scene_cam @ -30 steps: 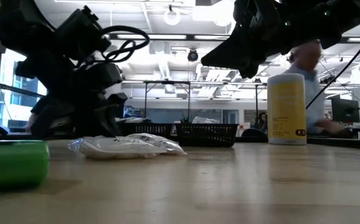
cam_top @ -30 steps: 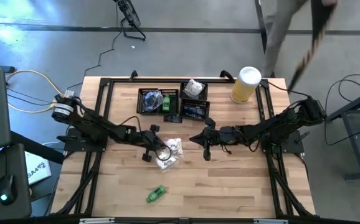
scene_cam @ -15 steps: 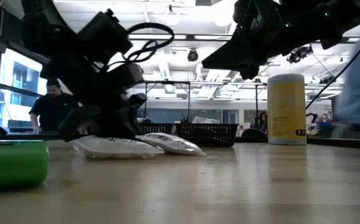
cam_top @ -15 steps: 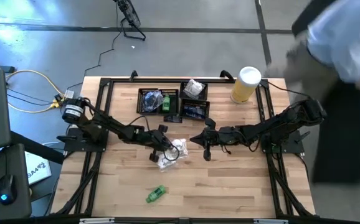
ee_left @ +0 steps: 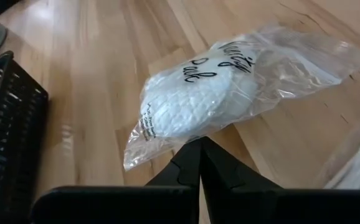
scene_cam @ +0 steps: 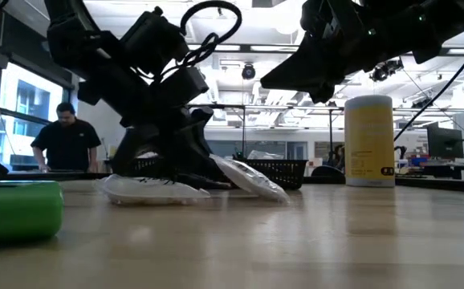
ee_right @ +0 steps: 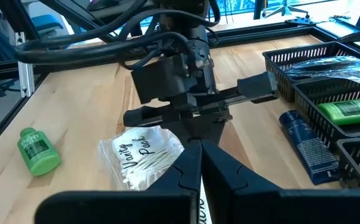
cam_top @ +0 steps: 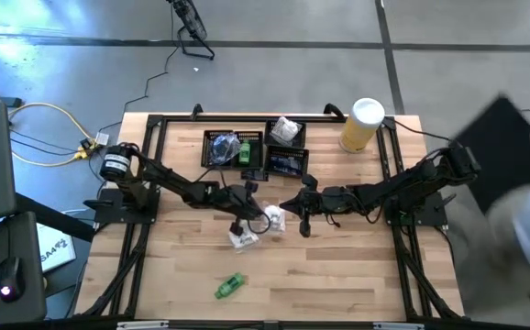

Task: Pick & Place Travel size toiletries
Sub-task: Put the white middle cotton buds into the top black bin

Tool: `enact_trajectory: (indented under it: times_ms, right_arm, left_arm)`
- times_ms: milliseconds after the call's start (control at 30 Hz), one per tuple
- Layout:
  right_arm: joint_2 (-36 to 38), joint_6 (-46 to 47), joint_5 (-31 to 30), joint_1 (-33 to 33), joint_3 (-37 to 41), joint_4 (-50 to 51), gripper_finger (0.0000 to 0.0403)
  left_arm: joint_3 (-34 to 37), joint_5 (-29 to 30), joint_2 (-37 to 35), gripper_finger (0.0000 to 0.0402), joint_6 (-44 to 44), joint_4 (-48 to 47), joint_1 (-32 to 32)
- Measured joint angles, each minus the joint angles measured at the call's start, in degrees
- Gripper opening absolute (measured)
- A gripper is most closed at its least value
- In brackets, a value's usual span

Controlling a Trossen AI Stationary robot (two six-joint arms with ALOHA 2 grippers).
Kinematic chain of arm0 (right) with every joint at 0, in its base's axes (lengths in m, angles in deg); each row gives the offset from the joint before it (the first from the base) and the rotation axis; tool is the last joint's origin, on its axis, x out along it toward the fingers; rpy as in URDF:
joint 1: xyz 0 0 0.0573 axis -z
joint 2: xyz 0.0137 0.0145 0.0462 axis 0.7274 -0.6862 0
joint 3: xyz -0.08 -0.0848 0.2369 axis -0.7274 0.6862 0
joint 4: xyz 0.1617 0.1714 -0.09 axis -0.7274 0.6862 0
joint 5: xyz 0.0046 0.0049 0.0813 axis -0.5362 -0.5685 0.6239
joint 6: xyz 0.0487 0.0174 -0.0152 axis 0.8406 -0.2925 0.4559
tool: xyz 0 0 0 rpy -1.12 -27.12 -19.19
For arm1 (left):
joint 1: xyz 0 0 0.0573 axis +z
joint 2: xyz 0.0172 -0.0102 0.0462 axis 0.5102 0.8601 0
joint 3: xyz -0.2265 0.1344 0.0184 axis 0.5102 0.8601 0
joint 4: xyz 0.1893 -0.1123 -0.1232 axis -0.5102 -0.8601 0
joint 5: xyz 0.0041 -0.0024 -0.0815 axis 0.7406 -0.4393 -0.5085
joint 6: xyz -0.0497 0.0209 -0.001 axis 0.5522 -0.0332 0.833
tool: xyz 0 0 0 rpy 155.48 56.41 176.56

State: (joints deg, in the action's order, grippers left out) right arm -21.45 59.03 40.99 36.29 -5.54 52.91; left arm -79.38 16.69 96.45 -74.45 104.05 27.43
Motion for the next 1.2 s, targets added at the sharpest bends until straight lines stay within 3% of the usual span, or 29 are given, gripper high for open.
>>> enact_trajectory:
  times_ms: [333,1200]
  right_arm:
    - [-0.01,0.02,-0.19,-1.47,-0.02,-0.04,0.0003]
    - [-0.01,1.48,-3.5,-1.52,-0.02,-0.97,0.0003]
  left_arm:
    - [-0.22,-3.25,3.76,0.0001,0.07,7.17,0.7]
    - [0.06,-1.45,-3.69,0.0001,-3.34,-4.02,0.61]
